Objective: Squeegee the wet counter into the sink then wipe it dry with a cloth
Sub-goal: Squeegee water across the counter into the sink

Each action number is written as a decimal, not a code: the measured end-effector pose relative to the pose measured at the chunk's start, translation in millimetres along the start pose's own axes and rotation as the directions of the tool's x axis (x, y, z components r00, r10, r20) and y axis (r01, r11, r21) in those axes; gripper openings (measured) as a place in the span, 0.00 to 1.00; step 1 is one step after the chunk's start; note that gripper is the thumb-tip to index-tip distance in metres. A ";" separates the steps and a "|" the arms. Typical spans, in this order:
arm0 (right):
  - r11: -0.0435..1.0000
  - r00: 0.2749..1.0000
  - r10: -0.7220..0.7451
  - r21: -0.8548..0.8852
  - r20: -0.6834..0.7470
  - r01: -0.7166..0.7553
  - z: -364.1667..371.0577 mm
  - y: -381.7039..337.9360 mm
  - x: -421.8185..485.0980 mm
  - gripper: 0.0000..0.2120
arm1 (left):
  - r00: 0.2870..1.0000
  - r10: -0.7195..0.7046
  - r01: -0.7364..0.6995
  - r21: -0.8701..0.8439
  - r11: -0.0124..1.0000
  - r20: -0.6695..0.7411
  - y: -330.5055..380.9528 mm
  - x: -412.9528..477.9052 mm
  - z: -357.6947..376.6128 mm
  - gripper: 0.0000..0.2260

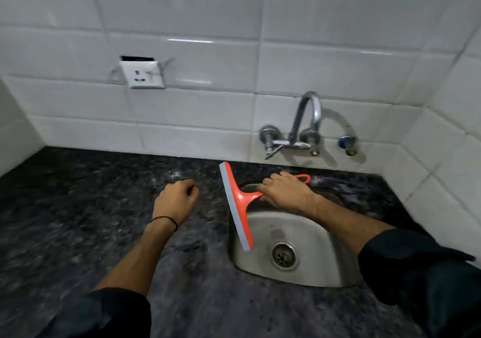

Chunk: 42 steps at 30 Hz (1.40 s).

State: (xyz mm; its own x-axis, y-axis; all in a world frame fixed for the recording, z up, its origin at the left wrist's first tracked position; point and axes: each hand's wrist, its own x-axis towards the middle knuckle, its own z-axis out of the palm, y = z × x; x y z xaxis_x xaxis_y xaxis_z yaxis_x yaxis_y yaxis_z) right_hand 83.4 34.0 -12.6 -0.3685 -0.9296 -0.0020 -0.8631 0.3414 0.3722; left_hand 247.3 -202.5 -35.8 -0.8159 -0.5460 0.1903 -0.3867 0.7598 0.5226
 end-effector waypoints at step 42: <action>0.897 0.933 -0.357 0.260 -0.051 0.357 -82.3 -397.2 711.9 0.27 | 0.607 -0.786 0.741 0.278 0.612 0.114 -534.1 83.6 -128.4 0.46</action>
State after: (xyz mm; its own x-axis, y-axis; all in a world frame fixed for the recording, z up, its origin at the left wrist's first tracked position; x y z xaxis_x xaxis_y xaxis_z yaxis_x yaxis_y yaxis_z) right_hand 192.3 -774.9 -85.5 -0.0184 -0.9960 -0.0875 -0.9957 0.0103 0.0922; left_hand 440.8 -699.3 -192.3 -0.2401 -0.8890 -0.3900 -0.9602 0.1584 0.2299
